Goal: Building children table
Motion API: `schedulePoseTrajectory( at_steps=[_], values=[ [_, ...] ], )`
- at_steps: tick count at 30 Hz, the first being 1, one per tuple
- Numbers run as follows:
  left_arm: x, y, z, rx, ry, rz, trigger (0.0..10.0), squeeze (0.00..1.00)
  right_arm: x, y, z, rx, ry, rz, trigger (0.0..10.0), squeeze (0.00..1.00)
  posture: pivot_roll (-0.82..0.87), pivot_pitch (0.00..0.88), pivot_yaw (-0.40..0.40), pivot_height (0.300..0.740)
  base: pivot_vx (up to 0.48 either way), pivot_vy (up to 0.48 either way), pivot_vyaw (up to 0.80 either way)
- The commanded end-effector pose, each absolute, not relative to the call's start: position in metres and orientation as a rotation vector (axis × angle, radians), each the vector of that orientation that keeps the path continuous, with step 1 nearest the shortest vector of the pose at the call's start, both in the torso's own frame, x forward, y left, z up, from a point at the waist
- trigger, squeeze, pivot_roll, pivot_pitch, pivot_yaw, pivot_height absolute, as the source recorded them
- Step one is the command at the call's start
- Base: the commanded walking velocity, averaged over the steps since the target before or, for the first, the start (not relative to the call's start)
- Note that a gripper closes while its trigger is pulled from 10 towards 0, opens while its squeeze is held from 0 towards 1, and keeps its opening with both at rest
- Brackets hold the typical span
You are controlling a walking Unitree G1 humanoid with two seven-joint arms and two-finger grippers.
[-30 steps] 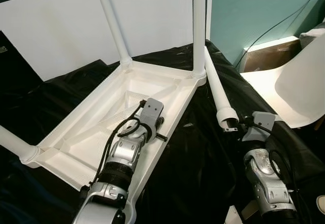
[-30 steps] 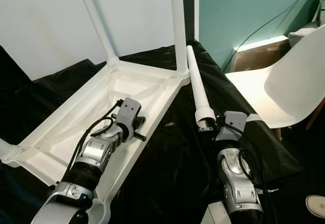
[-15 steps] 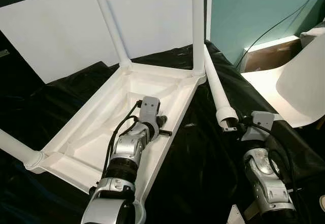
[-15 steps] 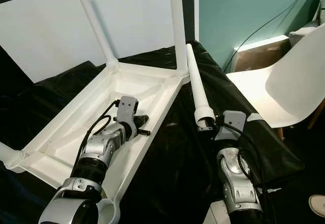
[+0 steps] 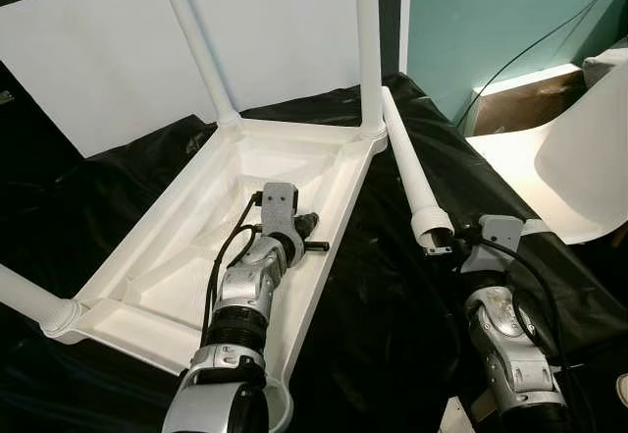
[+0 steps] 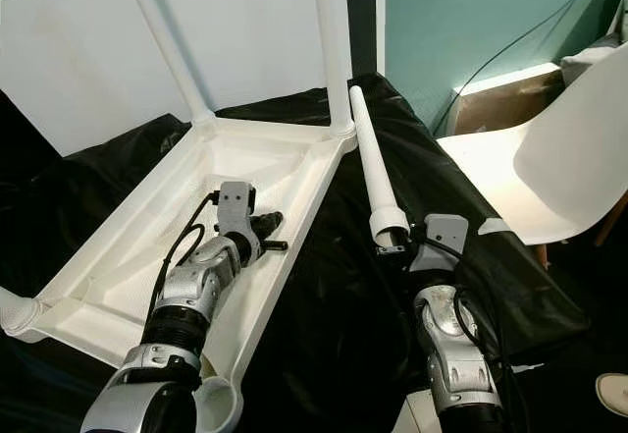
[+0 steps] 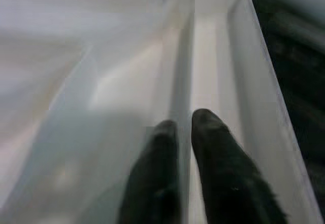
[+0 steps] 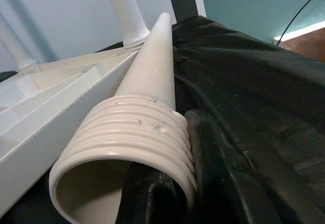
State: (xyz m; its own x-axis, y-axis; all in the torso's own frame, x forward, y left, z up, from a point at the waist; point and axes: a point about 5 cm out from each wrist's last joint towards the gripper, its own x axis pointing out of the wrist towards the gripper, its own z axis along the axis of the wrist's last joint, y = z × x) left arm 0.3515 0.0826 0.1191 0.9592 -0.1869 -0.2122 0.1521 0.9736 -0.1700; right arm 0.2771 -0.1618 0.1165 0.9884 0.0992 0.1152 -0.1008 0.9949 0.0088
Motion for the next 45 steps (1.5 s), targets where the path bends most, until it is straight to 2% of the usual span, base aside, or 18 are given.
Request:
schedulePoseTrajectory(
  at_steps=[1,4,5,6,7,8,10,16,20,24,30,31,33,34,35,42,44,45],
  values=[
    [0.352,0.095,0.119,-0.144,0.222,0.038,10.0,1.00,0.278,-0.148,0.112,0.018,-0.094,0.171,10.0,0.00,-0.05,0.000,0.127,0.740,0.000,0.000,0.00],
    [0.352,0.086,0.127,-0.175,0.167,-0.057,10.0,1.00,0.278,-0.147,0.112,0.019,-0.094,0.171,10.0,0.00,-0.05,0.000,0.131,0.740,0.000,0.000,0.00],
    [0.351,0.073,0.140,-0.176,0.111,-0.205,10.0,1.00,0.277,-0.147,0.112,0.019,-0.094,0.170,10.0,0.00,-0.05,0.000,0.131,0.740,0.000,0.000,0.00],
    [0.351,0.073,0.140,-0.176,0.111,-0.205,10.0,1.00,0.277,-0.147,0.112,0.019,-0.094,0.170,10.0,0.00,-0.05,0.000,0.131,0.740,0.000,0.000,0.00],
    [0.349,0.063,0.149,-0.165,0.070,-0.332,10.0,0.00,0.277,-0.147,0.112,0.019,-0.093,0.170,10.0,0.00,-0.05,0.000,0.131,0.740,0.000,0.000,0.00],
    [0.349,0.063,0.149,-0.165,0.070,-0.332,10.0,0.00,0.277,-0.147,0.112,0.019,-0.093,0.170,10.0,0.00,-0.05,0.000,0.131,0.740,0.000,0.000,0.00],
    [0.344,0.056,0.159,-0.092,0.036,-0.476,10.0,0.00,0.277,-0.147,0.112,0.018,-0.091,0.169,10.0,0.00,-0.05,0.000,0.128,0.740,0.000,0.000,0.00],
    [0.342,0.066,0.154,0.014,0.089,-0.541,10.0,0.00,0.277,-0.148,0.112,0.017,-0.092,0.168,10.0,0.00,-0.05,0.000,0.128,0.740,0.000,0.000,0.00],
    [0.330,0.094,0.143,0.166,0.152,-0.659,10.0,0.00,0.278,-0.148,0.111,0.019,-0.091,0.166,10.0,0.00,-0.05,0.000,0.130,0.740,0.000,0.000,0.00],
    [0.327,0.125,0.140,0.373,0.183,-0.648,10.0,0.00,0.277,-0.147,0.111,0.021,-0.089,0.168,10.0,0.00,-0.04,0.000,0.129,0.740,0.000,0.000,0.00],
    [0.326,0.138,0.137,0.453,0.253,-0.650,10.0,0.00,0.277,-0.146,0.110,0.022,-0.089,0.169,10.0,0.00,-0.03,0.000,0.129,0.740,0.000,0.000,0.00],
    [0.326,0.145,0.137,0.461,0.274,-0.640,10.0,0.06,0.277,-0.146,0.110,0.022,-0.088,0.169,10.0,0.00,-0.04,0.000,0.130,0.740,0.000,0.000,0.00],
    [0.326,0.149,0.138,0.464,0.286,-0.633,10.0,0.06,0.277,-0.146,0.110,0.022,-0.088,0.169,10.0,0.00,-0.04,0.000,0.130,0.740,0.000,0.000,0.00],
    [0.325,0.152,0.138,0.470,0.298,-0.642,10.0,0.26,0.277,-0.146,0.110,0.023,-0.087,0.168,10.0,0.00,-0.04,0.000,0.130,0.740,0.000,0.000,0.00],
    [0.322,0.156,0.139,0.483,0.306,-0.676,10.0,0.33,0.276,-0.146,0.109,0.023,-0.086,0.167,10.0,0.00,-0.04,0.000,0.132,0.740,0.000,0.000,0.00],
    [0.307,0.164,0.140,0.524,0.315,-0.832,10.0,0.41,0.275,-0.147,0.108,0.023,-0.084,0.163,10.0,0.00,-0.04,0.000,0.132,0.740,0.000,0.000,0.00],
    [0.305,0.172,0.145,0.547,0.312,-0.868,10.0,0.57,0.275,-0.146,0.108,0.023,-0.083,0.163,10.0,0.00,-0.04,0.000,0.133,0.740,0.000,0.000,0.00],
    [0.305,0.174,0.146,0.558,0.314,-0.869,10.0,0.57,0.275,-0.146,0.108,0.023,-0.083,0.163,10.0,0.00,-0.04,0.000,0.134,0.740,0.000,0.000,0.00]
  ],
)
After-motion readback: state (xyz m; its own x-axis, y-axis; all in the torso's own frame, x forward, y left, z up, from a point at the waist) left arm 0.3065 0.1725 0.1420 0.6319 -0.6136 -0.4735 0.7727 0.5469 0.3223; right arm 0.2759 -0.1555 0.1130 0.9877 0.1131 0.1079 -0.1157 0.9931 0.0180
